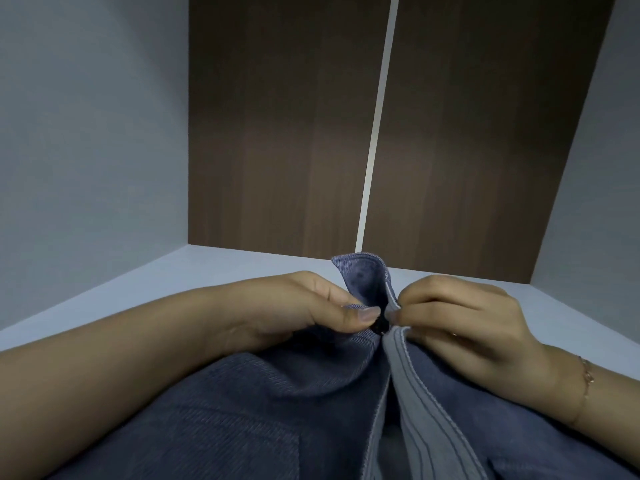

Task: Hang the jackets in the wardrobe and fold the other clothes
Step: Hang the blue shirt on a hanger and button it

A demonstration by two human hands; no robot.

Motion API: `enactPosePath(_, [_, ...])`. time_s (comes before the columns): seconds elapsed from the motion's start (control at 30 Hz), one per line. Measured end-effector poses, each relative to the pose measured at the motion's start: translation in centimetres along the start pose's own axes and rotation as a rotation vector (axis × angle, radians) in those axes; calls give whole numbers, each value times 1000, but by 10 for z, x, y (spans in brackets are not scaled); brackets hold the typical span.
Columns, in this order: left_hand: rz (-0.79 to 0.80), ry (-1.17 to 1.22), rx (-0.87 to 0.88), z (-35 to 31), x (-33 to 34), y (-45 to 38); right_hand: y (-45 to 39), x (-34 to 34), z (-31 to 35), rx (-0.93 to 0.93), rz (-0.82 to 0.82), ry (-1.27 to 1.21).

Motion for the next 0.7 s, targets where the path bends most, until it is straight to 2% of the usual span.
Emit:
enactPosePath(0.2, [17,40,-19,4,4,-3,-4,2,-1,27,44,-39])
enactPosePath(0.43, [-29,49,-13,6,-2,-7,-8,5,-7,162,69,-259])
enactPosePath(0.7, [-53,110,26,9,-3,-7,-5,20,-35,567,180,-632])
Point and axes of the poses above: each hand's wrist, its own y-axis away from the middle knuckle, its own x-axis out of the palm, z = x × y, the point moved 9 cm from there along -y, towards the middle knuckle, and after that the axes turned 4 degrees about -x, right-handed, at the moved point
